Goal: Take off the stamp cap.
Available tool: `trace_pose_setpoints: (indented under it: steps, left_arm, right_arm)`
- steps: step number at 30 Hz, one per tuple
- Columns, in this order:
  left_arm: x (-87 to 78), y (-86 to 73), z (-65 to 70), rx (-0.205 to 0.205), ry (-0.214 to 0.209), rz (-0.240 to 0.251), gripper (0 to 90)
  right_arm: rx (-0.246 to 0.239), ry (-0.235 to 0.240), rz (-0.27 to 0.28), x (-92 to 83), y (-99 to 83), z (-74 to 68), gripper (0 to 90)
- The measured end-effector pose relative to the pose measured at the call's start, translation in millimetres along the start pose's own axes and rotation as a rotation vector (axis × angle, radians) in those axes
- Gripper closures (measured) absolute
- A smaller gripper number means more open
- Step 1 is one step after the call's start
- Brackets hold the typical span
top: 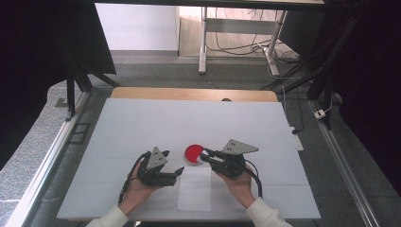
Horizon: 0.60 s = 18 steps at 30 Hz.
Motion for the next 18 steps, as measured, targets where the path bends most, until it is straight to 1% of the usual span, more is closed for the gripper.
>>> trace_pose_setpoints:
  steps: [18]
  left_arm:
    - [12.8,9.4,10.7,0.026,-0.029,0.000,21.7]
  right_arm:
    - [0.002,-0.007,-0.005,2.0,-1.4,0.6,74.5]
Point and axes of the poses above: each handheld gripper's, and its own axes: x roughly forward along the jaws, y roughly out of its top, z roughly to its right, the point moved 3 cm from there along x, roughly forward along the jaws, and after that the axes turned 7 degrees about -z, right-handed, at the moved point
